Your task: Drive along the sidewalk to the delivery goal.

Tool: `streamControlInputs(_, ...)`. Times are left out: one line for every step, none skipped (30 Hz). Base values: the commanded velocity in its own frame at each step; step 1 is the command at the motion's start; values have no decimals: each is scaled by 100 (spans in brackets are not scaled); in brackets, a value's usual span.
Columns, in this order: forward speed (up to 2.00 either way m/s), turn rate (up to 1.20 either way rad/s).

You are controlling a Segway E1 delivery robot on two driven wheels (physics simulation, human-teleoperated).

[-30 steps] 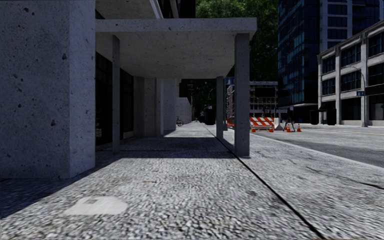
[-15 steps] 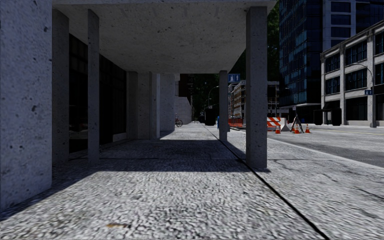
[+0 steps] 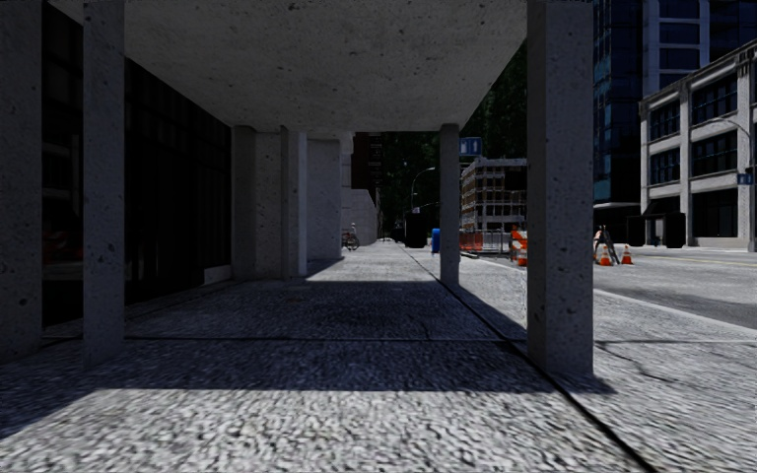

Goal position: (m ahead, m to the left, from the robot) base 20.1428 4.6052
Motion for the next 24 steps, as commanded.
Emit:
streamControlInputs(200,0)
streamControlInputs(200,0)
streamControlInputs(200,0)
streamControlInputs(200,0)
streamControlInputs(200,0)
streamControlInputs(200,0)
streamControlInputs(200,0)
streamControlInputs(200,0)
streamControlInputs(200,0)
streamControlInputs(200,0)
streamControlInputs(200,0)
streamControlInputs(200,0)
streamControlInputs(200,0)
streamControlInputs(200,0)
streamControlInputs(200,0)
streamControlInputs(200,0)
streamControlInputs(200,0)
streamControlInputs(200,0)
streamControlInputs(200,0)
streamControlInputs(200,0)
streamControlInputs(200,0)
streamControlInputs(200,0)
streamControlInputs(200,0)
streamControlInputs(200,0)
